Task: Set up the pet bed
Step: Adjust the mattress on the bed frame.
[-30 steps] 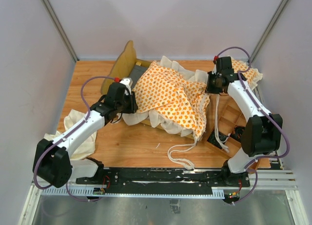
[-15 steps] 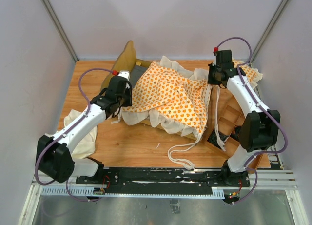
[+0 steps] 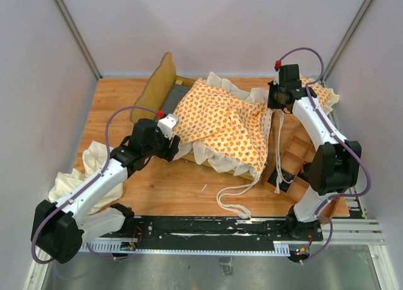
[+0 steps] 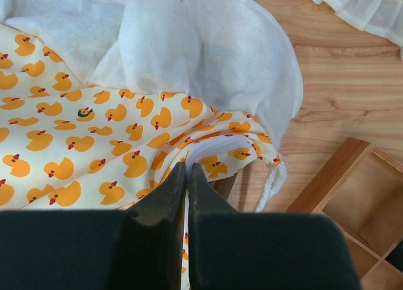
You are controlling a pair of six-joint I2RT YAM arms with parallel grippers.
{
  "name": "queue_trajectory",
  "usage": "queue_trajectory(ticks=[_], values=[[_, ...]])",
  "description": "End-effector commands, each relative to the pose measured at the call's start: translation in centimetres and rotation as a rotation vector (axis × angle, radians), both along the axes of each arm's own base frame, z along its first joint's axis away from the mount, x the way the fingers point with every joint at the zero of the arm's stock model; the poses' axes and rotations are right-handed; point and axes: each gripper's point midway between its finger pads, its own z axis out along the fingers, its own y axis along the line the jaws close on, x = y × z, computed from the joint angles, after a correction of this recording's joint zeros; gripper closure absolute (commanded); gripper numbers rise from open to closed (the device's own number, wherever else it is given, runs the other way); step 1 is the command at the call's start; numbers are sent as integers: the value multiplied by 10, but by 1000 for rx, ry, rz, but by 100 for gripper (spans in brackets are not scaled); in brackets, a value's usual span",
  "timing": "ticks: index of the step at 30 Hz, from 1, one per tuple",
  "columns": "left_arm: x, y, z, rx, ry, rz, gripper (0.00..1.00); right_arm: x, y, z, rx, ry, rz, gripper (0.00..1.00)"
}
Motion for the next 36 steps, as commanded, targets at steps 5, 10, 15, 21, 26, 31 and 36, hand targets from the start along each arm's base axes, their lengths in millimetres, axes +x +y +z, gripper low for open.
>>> queue_trajectory(ticks=[5, 10, 15, 21, 26, 31, 36], values=[[22, 4, -1, 151, -136, -82, 33, 8, 9, 17, 33, -51, 22, 100], [27, 13, -11, 218, -115, -51, 60, 9, 8, 16, 37, -56, 15, 100], [37, 32, 12, 265, -210, 38, 99, 10, 1, 16, 3, -61, -6, 100], [53, 64, 47, 416, -377, 144, 100, 28, -18, 30, -69, -140, -83, 100], [52, 62, 23, 467, -323, 84, 100, 40, -8, 19, -40, -118, -44, 100], [43, 43, 12, 391, -244, 8, 82, 37, -2, 5, -33, -68, -3, 90], [37, 18, 63, 200, -295, -13, 41, 5, 1, 26, -28, -4, 2, 45]])
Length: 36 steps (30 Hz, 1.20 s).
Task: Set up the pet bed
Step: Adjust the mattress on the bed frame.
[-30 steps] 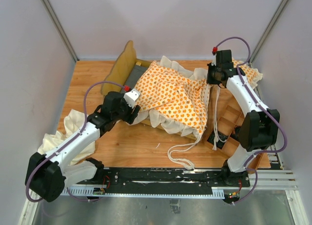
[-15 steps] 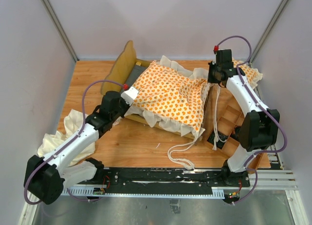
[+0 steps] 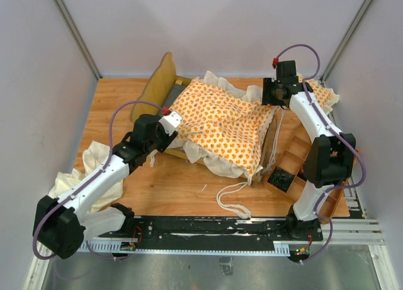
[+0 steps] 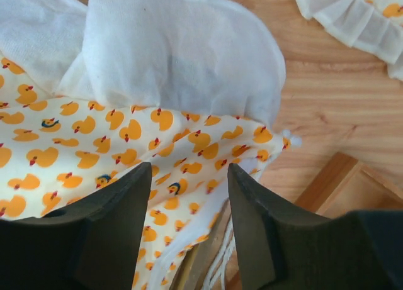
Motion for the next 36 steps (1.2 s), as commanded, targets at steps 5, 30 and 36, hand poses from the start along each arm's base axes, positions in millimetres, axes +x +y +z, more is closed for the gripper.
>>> queue_trajectory(ticks=[5, 30, 36], values=[[3, -39, 118, -441, -164, 15, 35, -74, 6, 53, 10, 21, -3, 38], [172, -103, 76, -528, 10, 354, 19, -247, 101, -27, 212, 102, 266, 44], [189, -101, 30, -513, 77, 367, 18, -250, 90, -46, 136, 153, 250, 88]])
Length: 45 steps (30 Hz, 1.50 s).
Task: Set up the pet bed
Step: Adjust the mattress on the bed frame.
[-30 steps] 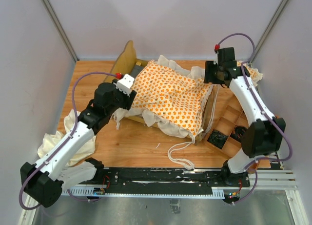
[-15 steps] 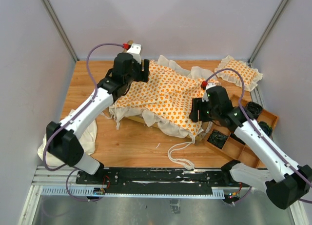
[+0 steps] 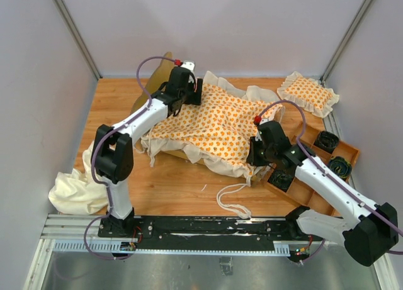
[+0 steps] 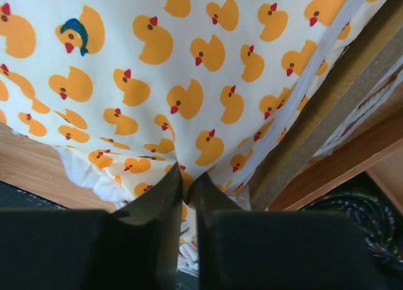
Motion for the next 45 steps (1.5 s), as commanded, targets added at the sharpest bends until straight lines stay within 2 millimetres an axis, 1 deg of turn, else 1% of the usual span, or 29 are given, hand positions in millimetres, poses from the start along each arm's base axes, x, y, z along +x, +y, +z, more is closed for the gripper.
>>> queue_trajectory(ticks=[1, 2, 3, 6, 8, 9, 10, 11, 13, 14, 15, 19, 21, 23, 25, 28, 32, 34, 36, 37, 38, 40, 42, 43, 45], values=[[15, 4, -16, -4, 10, 22, 18, -3, -8, -10, -57, -2, -1, 94], [16, 4, -24, 7, 19, 23, 18, -2, -9, -9, -62, -10, -4, 98], [17, 5, -31, 13, 26, 25, 19, -1, -10, -10, -67, -14, -7, 100], [20, 4, -49, 26, 48, 23, 22, 0, -11, -7, -71, -25, -5, 100], [24, 4, -55, 36, 47, 24, 31, 1, -11, -5, -68, -30, -3, 100], [25, 4, -56, 41, 42, 21, 41, 1, -10, -4, -64, -34, 0, 100], [27, 4, -57, 45, 36, 21, 55, 1, -9, -3, -58, -39, 2, 100], [29, 4, -55, 49, 24, 23, 73, 2, -7, -2, -52, -44, 7, 100], [34, 5, -47, 68, 2, 16, 95, 4, -4, -2, -36, -63, 19, 100], [37, 7, -41, 83, -10, 24, 99, 6, -3, -3, -32, -77, 22, 100], [40, 15, -34, 110, -30, 62, 100, 9, -3, -4, -33, -91, 20, 100], [47, 51, 1, 190, -132, 228, 100, 19, -4, -1, -51, -119, 3, 100], [47, 64, 19, 207, -182, 280, 100, 23, -5, 1, -60, -135, -9, 100], [46, 70, 31, 207, -223, 299, 100, 27, -5, 3, -60, -148, -16, 100], [47, 72, 38, 197, -250, 305, 100, 30, -3, 1, -61, -152, -19, 100], [52, 73, 35, 200, -259, 323, 100, 37, -3, 2, -79, -164, -26, 100], [65, 75, 12, 238, -221, 337, 100, 50, -13, 6, -142, -204, -61, 100], [70, 77, 4, 248, -193, 354, 100, 52, -18, 7, -167, -211, -77, 100], [69, 79, -3, 256, -175, 360, 100, 50, -24, 6, -185, -206, -96, 100], [68, 78, -5, 256, -169, 354, 98, 49, -25, 6, -189, -202, -102, 100], [66, 78, -6, 257, -168, 351, 91, 47, -26, 5, -189, -194, -104, 100], [65, 77, -5, 251, -169, 340, 70, 42, -27, 5, -182, -177, -108, 100], [63, 71, -1, 239, -161, 301, 52, 38, -28, 6, -175, -169, -113, 100], [62, 68, 3, 227, -153, 288, 44, 37, -29, 7, -175, -168, -119, 97], [57, 60, 13, 187, -132, 253, 35, 34, -32, 10, -178, -162, -125, 87]])
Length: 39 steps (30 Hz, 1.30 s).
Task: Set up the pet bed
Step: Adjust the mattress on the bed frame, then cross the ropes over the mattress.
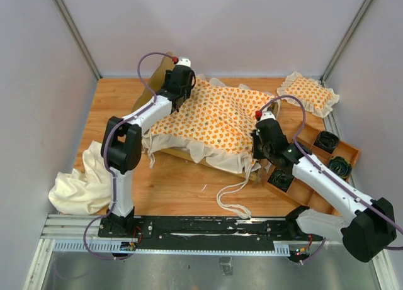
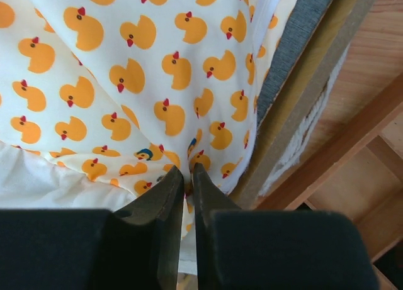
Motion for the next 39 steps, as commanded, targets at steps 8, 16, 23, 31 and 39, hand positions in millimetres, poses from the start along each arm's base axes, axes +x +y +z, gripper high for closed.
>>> queue_trajectory(ticks=[8, 16, 23, 31, 39], values=[[-66, -28, 98, -247, 0, -202, 19, -21, 5, 47, -11, -38, 169, 53], [-149, -21, 107, -349, 22, -301, 6, -31, 54, 88, 57, -290, 477, 53], [-218, 0, 82, -454, 35, -303, 6, -46, 109, 90, 16, -550, 811, 51], [-275, 28, 36, -607, -4, -214, 16, -53, 162, 51, -309, -555, 1061, 49], [-287, 35, 2, -687, 13, -139, 19, -29, 172, 14, -532, -548, 1039, 49]])
